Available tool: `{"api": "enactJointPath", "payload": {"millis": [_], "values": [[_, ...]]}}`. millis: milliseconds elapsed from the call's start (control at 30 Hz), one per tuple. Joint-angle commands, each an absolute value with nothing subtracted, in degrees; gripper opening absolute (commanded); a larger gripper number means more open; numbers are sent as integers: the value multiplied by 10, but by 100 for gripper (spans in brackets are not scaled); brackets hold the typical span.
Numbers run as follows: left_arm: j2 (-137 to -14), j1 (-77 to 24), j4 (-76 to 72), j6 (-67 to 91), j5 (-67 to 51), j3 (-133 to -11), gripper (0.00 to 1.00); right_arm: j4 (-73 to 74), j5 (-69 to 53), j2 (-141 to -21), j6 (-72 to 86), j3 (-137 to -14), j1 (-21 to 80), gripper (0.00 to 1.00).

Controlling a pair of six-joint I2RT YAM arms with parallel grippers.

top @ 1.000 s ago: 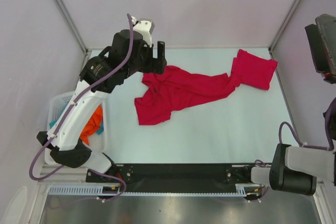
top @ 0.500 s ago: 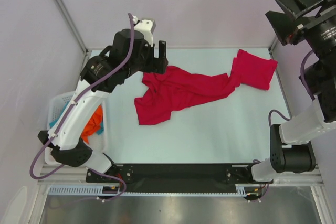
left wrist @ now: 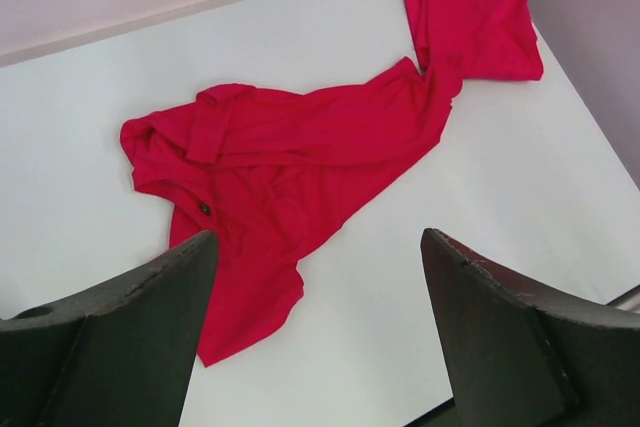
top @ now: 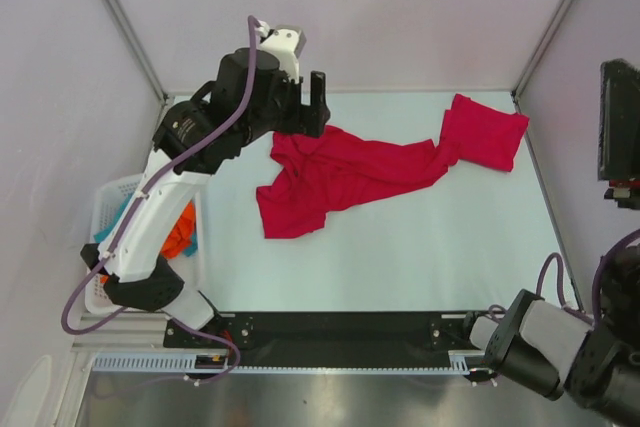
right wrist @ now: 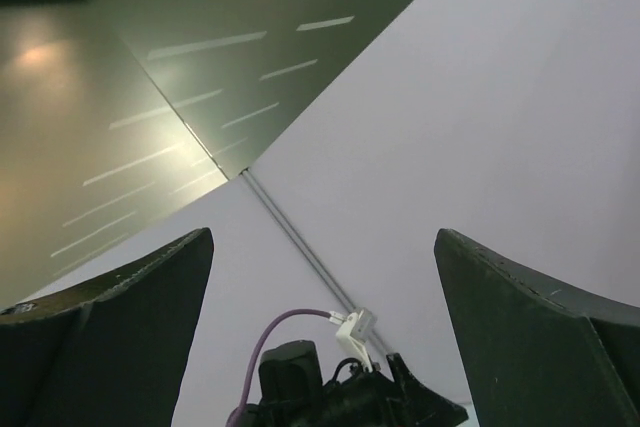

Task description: Fold and stack the t-shirts

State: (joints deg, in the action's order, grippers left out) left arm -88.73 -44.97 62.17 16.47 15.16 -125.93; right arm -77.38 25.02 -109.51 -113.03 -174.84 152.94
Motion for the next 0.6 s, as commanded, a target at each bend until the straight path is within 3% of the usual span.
{"api": "enactJointPath", "payload": {"millis": [0, 167, 367, 567], "values": [[-904, -477, 656, 163, 177, -1316, 88, -931, 257, -1036, -1524, -1753, 1501, 100], [-896, -482, 662, 169, 182, -1318, 88, -937, 308, -957, -1534, -1766, 1517, 100], [-910, -507, 670, 177, 190, -1333, 88, -933, 236, -924, -1535, -1766, 1522, 100], [-918, -525, 679, 182, 206, -1341, 88, -937, 139, -799, -1541, -1766, 1694, 100]]}}
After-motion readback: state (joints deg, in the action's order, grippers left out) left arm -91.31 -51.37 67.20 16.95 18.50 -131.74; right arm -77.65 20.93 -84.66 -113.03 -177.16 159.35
